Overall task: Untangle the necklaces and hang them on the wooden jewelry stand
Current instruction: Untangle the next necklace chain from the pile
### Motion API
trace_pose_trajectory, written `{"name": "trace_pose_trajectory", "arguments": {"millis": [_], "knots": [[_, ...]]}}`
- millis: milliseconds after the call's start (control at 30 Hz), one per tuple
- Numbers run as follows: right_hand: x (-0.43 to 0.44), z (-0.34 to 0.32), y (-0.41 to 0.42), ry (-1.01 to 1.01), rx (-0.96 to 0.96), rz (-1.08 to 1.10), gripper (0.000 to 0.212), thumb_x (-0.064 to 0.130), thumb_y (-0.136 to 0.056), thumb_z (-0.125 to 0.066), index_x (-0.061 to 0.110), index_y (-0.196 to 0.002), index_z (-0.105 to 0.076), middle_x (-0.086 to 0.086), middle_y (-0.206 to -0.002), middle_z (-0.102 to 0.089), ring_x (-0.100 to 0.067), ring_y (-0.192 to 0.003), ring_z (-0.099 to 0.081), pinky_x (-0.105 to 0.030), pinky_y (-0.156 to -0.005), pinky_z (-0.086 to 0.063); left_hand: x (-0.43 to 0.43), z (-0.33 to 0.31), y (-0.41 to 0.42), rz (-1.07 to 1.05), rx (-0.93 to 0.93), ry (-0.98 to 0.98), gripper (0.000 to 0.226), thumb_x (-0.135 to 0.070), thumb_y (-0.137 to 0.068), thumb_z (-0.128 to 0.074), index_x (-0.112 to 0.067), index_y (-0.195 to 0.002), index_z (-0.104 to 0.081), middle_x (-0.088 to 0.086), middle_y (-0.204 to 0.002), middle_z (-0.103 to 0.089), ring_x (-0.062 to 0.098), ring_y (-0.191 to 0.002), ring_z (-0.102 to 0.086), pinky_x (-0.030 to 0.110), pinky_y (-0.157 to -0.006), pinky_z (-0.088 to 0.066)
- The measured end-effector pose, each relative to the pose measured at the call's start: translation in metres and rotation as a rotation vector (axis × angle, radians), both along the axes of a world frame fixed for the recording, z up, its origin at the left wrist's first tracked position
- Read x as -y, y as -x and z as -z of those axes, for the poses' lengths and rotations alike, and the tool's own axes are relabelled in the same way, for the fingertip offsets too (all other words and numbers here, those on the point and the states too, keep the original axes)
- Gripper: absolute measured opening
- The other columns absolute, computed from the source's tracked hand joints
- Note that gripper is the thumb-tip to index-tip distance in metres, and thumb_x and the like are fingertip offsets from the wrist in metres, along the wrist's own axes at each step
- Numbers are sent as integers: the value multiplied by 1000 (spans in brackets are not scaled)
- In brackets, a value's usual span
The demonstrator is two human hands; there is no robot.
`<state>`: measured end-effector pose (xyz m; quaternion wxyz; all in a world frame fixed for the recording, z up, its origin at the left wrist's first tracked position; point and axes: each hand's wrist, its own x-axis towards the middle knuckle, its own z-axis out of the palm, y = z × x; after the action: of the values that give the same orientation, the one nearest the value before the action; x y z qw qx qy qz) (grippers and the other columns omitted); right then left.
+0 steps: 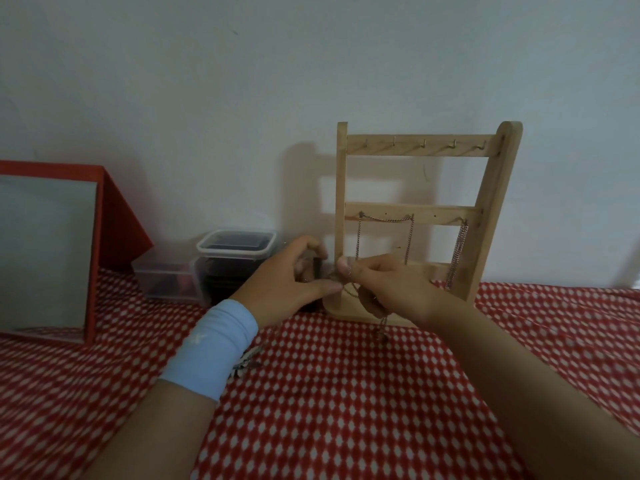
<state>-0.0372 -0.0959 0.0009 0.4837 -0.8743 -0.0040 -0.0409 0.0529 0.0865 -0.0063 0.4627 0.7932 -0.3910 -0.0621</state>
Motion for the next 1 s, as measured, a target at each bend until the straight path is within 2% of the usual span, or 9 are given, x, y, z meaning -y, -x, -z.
{"name": "trace_pose_trajectory", "arguments": {"millis": [67,200,300,433,567,700,833,900,1000], "knots": [[-1,-2,1,-37,-18,4,77,65,-92,-40,-3,-104,-72,1,-46,-49,-10,-40,-36,-19,-46,-32,1,-3,5,38,41,50,6,-29,-88,-67,-30,-90,-61,4,-80,-70,14,-60,-60,25,-62,-51],[5,-6,2,-166,-11,-36,67,50,-105,-35,-6,-103,-72,12,-56,-66,-13,-45,-28,-26,-48,-21,1,-11,11,101,-60,93,15,-17,-95,-58,-12,-83,-66,-2,-72,-69,20,-57,-64,22,-59,-52],[10,-4,0,-283,-29,-68,69,53,-99,-43,-11,-103,-69,-9,-89,-75,-15,-47,-20,-27,-46,-15,-3,-13,12,119,-242,108,22,-18,-99,-50,-10,-88,-68,-3,-71,-68,19,-55,-63,22,-53,-51],[15,-6,0,-306,-45,-86,57,40,-106,-40,-9,-100,-68,-26,-102,-71,-14,-45,-20,-28,-47,-13,-5,-12,10,111,-265,119,32,-23,-102,-43,-11,-88,-70,-2,-69,-67,17,-55,-58,23,-45,-45],[19,-8,1,-242,-90,-117,42,25,-106,-39,0,-99,-72,-18,-103,-73,-18,-49,-31,-29,-48,-19,-4,-15,12,96,-272,148,33,-25,-101,-44,-12,-86,-70,-2,-68,-66,16,-54,-56,22,-43,-40],[16,-10,1,-239,-129,-105,42,32,-99,-39,9,-103,-74,-11,-110,-75,-21,-65,-59,-29,-54,-38,-3,-16,12,86,-290,171,33,-23,-101,-46,-14,-82,-72,0,-66,-65,18,-54,-56,22,-43,-40],[4,-10,1,-96,14,-56,27,32,-91,-71,14,-111,-74,-3,-110,-76,-19,-104,-72,-33,-91,-56,-2,-17,14,88,-247,114,33,-29,-100,-47,-21,-81,-72,8,-69,-65,25,-58,-56,26,-47,-44],[0,-8,-1,-124,82,-25,22,21,-85,-80,9,-103,-78,-4,-100,-79,-17,-99,-74,-31,-98,-56,-1,-16,13,70,-235,102,31,-30,-100,-48,-18,-85,-73,8,-68,-65,24,-58,-57,26,-46,-45],[0,-7,-3,-210,120,21,14,9,-82,-81,-2,-89,-78,-11,-83,-79,-20,-77,-73,-32,-85,-61,0,-16,12,3,-171,89,30,-30,-98,-51,-10,-89,-72,0,-67,-65,21,-55,-57,26,-44,-44]]}}
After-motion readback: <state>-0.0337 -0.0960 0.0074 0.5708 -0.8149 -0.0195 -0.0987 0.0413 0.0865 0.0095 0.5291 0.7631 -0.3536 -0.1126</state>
